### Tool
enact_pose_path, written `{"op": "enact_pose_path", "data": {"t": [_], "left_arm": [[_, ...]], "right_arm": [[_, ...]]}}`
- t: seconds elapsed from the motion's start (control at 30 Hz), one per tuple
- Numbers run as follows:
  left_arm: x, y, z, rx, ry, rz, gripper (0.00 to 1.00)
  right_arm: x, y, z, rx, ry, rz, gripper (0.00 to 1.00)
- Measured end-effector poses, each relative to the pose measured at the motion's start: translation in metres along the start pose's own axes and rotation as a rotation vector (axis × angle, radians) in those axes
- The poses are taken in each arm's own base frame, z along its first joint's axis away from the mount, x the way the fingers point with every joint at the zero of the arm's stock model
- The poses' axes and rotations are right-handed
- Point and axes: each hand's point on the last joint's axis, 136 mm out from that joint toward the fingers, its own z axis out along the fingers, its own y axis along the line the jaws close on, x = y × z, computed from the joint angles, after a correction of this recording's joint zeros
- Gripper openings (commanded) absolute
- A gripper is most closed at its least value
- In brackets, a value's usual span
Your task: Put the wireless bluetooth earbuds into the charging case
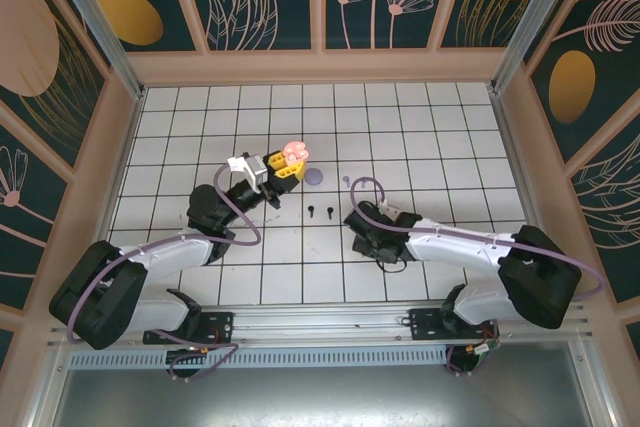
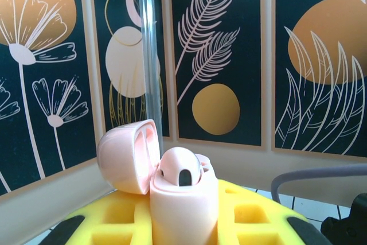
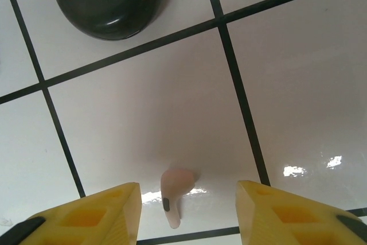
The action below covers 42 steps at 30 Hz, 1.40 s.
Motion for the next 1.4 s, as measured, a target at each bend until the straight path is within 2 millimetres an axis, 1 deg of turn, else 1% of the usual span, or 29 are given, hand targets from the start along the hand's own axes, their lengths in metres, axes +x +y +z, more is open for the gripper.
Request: {"op": "enact_pose_path", "data": {"t": [0.23, 0.67, 0.87, 1.4], "left_arm": [[-0.004, -0.001, 0.000, 0.003, -0.016, -0.005, 0.00], [-0.004, -0.001, 0.000, 0.003, -0.019, -0.011, 0.00], [-0.004, -0.001, 0.000, 0.004, -0.021, -0.010, 0.00], [-0.007, -0.001, 0.000, 0.005, -0.031, -0.008, 0.00]], "right_arm": [[0.001, 0.002, 0.007, 0.023, 0.009, -0.007, 0.42], [0.001, 0.010, 0.021, 0.042, 0.017, -0.017, 0.37], [0.001, 0.009, 0.021, 0.046, 0.016, -0.023, 0.35], [0.001, 0.007, 0.022, 0.054, 0.019, -0.041, 0.23]]}}
